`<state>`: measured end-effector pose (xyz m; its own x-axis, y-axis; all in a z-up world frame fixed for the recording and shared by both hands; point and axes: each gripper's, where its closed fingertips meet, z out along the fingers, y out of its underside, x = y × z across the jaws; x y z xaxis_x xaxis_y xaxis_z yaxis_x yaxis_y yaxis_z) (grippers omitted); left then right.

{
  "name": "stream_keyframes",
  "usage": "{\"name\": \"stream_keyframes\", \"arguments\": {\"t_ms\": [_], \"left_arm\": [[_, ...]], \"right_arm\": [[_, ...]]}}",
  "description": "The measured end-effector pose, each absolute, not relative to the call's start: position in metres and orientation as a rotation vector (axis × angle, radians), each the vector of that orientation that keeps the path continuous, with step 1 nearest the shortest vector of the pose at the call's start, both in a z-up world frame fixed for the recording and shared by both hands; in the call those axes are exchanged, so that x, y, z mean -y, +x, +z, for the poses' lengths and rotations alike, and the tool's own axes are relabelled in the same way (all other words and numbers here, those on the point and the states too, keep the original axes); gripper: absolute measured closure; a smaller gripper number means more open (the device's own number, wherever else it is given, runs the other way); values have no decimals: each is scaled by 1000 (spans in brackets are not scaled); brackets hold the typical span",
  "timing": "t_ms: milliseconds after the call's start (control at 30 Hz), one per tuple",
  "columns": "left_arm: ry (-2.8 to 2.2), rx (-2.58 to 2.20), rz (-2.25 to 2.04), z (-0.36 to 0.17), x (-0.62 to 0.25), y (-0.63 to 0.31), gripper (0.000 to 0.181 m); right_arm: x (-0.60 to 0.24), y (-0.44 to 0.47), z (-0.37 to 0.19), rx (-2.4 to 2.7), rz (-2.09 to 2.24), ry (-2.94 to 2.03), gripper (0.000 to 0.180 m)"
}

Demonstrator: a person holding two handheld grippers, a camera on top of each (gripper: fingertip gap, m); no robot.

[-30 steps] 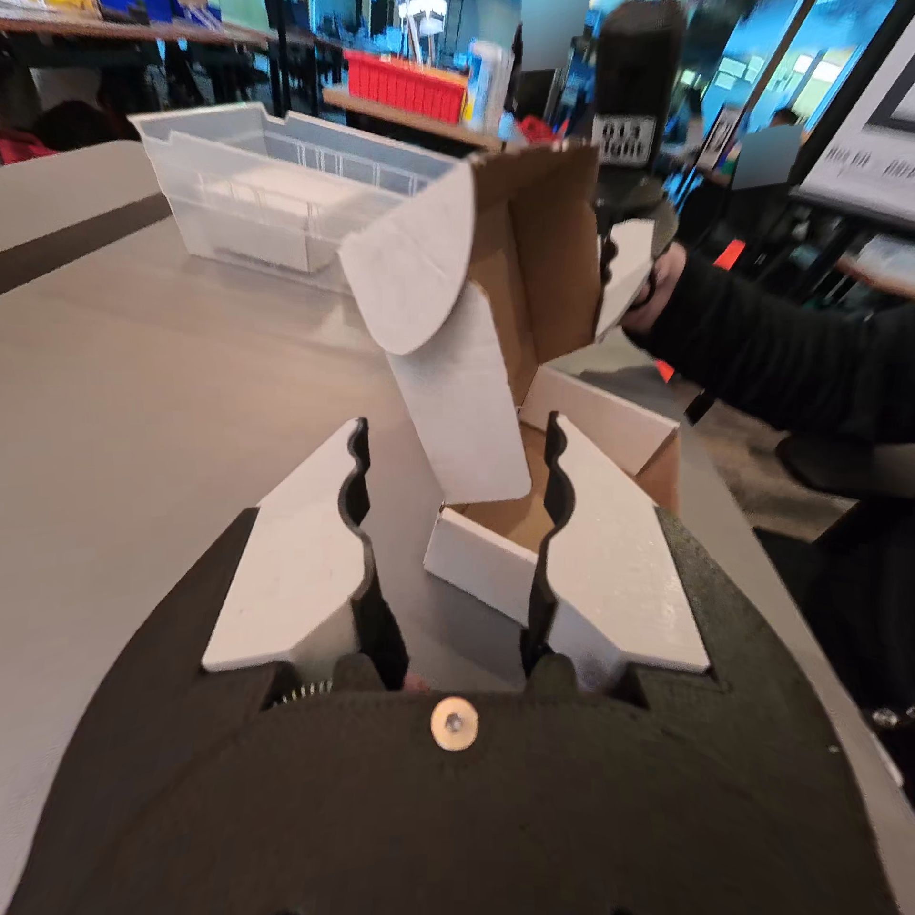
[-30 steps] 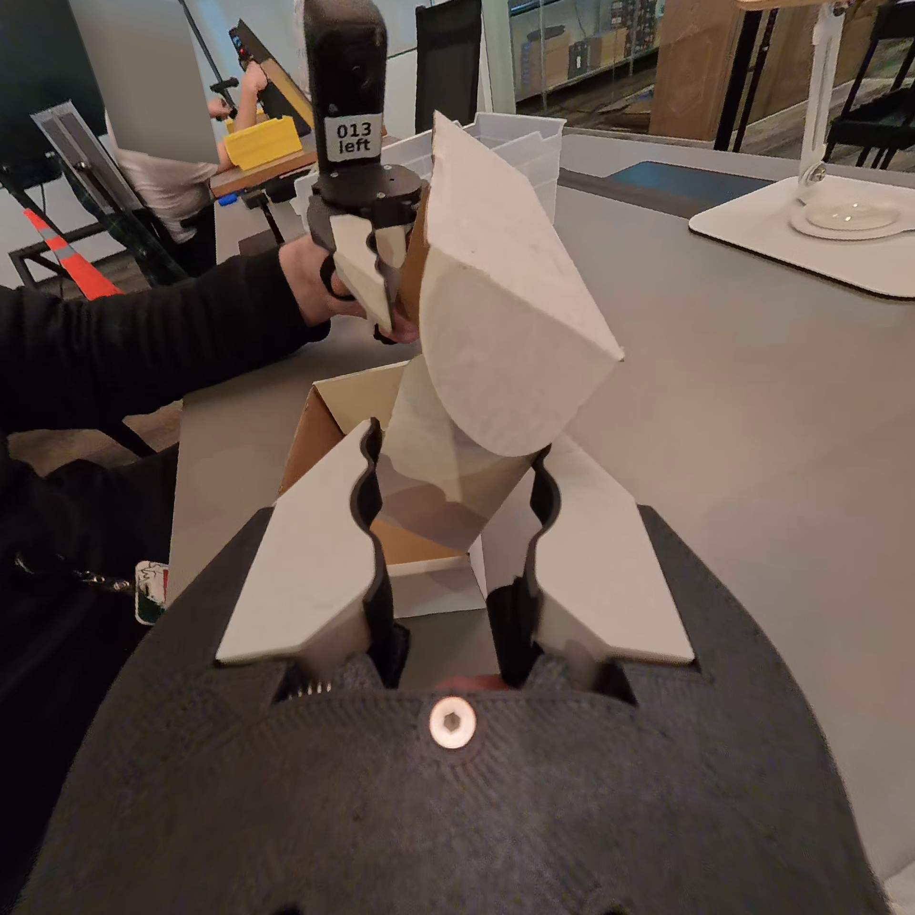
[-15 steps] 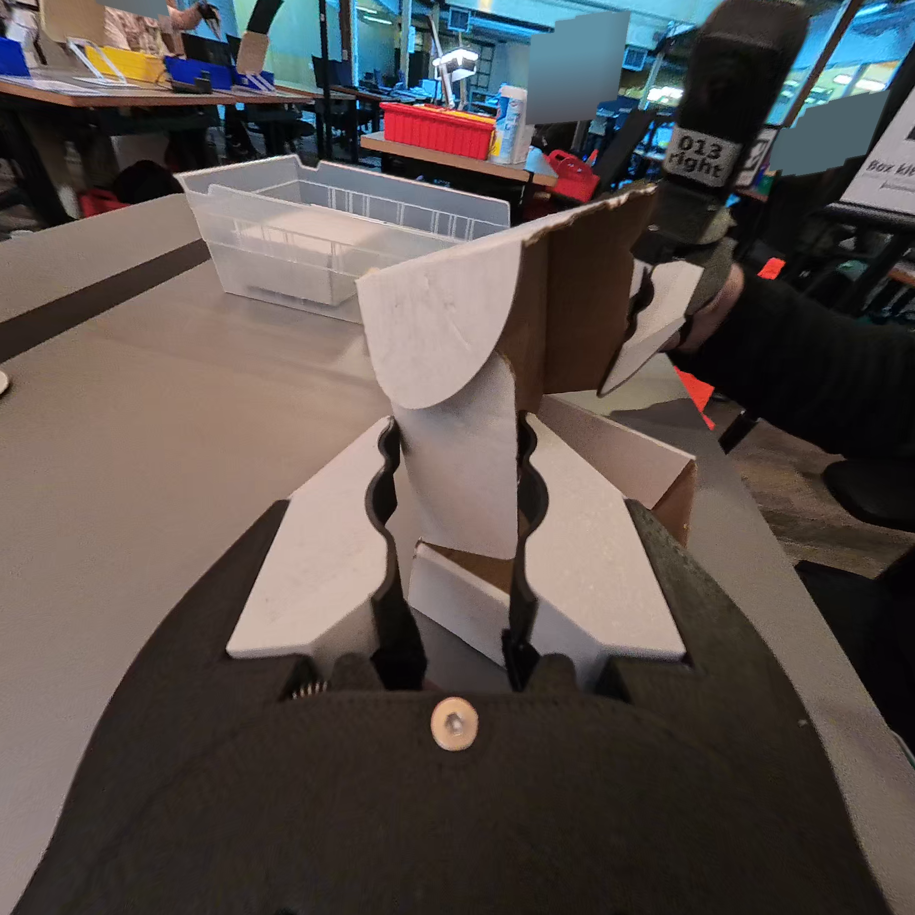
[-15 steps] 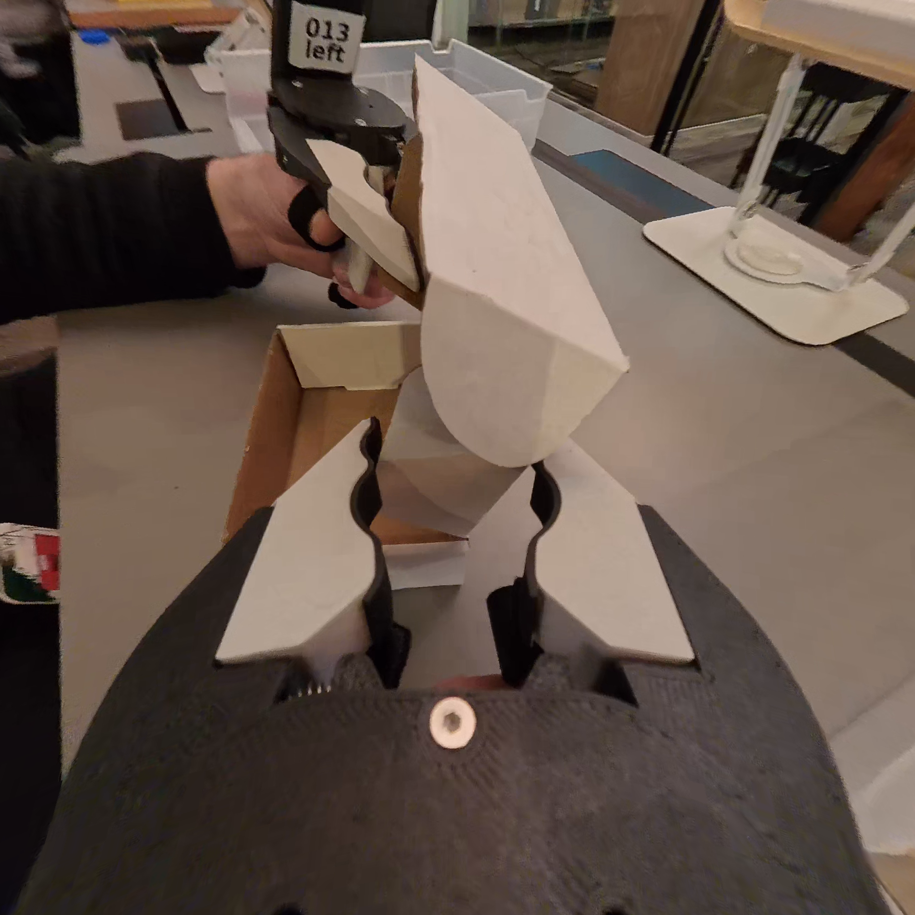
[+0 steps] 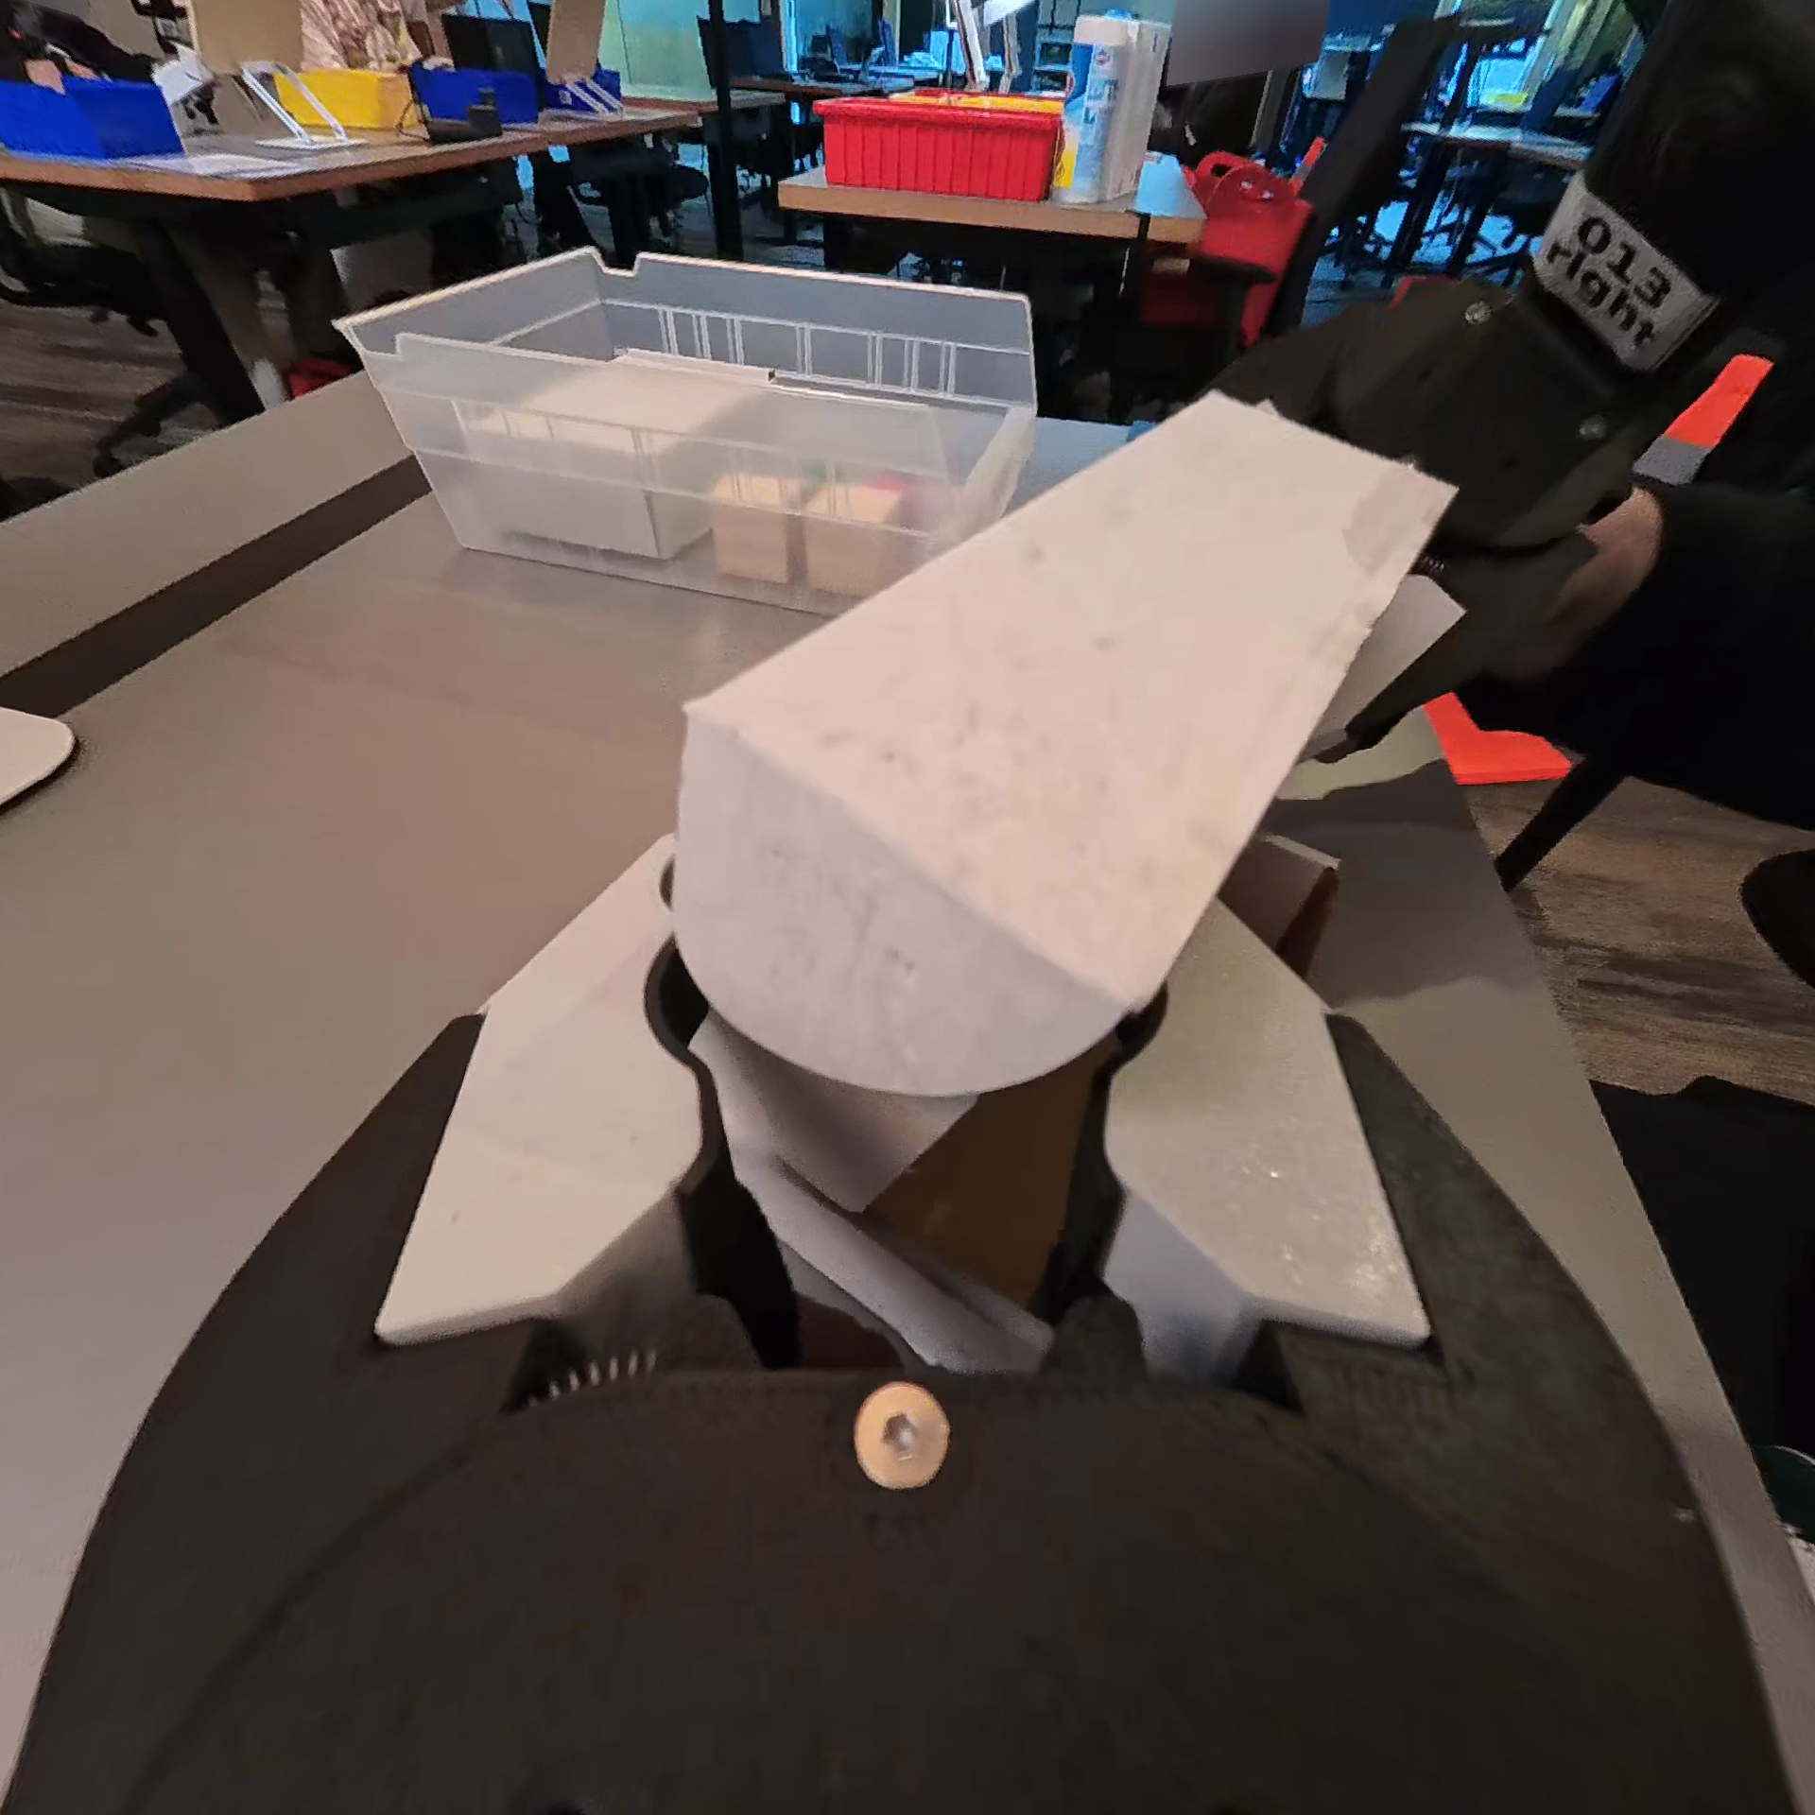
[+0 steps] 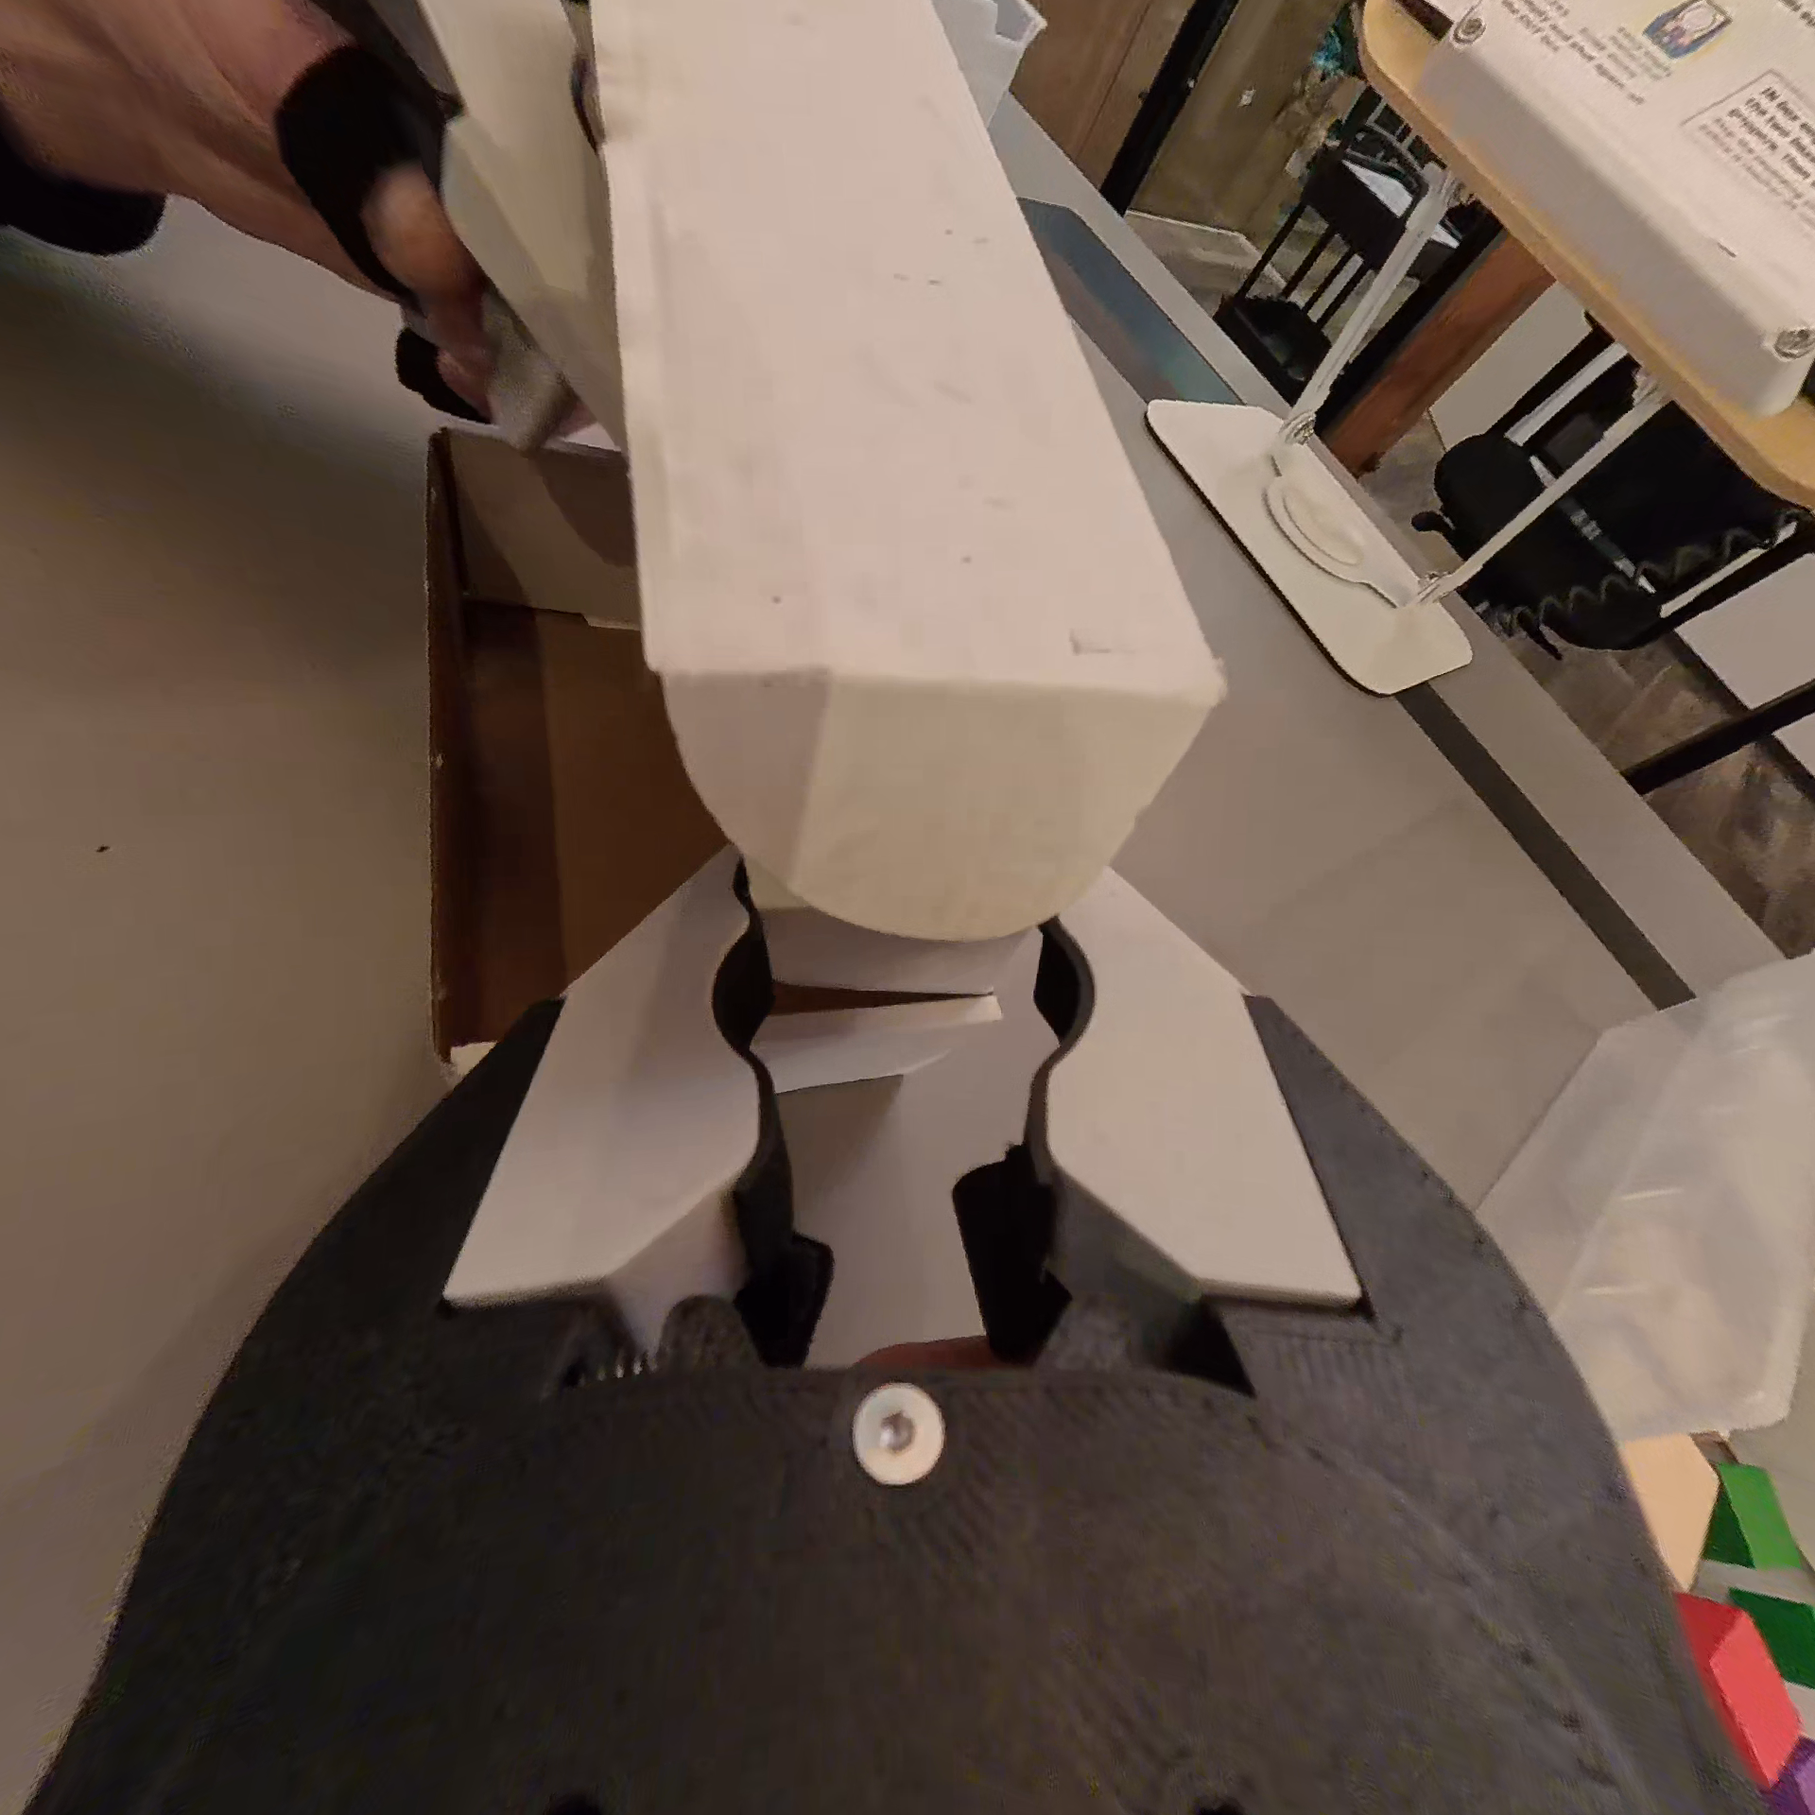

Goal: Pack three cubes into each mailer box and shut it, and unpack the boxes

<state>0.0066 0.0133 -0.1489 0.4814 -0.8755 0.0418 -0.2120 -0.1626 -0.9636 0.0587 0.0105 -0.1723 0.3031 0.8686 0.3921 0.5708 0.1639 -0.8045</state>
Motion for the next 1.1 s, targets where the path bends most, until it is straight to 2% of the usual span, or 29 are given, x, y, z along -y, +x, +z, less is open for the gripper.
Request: {"name": "stream_keyframes", "arguments": {"t_ms": [200, 267, 433, 733, 867, 1000, 1100], "left_arm": [[-1640, -988, -756, -145, -4, -10, 96], [-1632, -1027, -790, -142, 4, -19, 97], [-1631, -1078, -700, -128, -3, -38, 106], [-1821, -1476, -217, -146, -13, -70, 108], [-1706, -1616, -292, -149, -17, -48, 109], [-1677, -1628, -348, -147, -19, -34, 128], [-1704, -1617, -403, -149, -17, -30, 127]], "right_arm": [[-9, 60, -173, 1421, 409, -1539, 127], [-4, 61, -170, 1455, 473, -1538, 116], [6, 68, -156, 1517, 639, -1512, 102], [8, 76, -141, 1651, 708, -1452, 125], [4, 71, -150, 1739, 645, -1448, 127], [4, 64, -149, 1751, 650, -1457, 129], [1, 64, -150, 1730, 636, -1481, 128]]}}
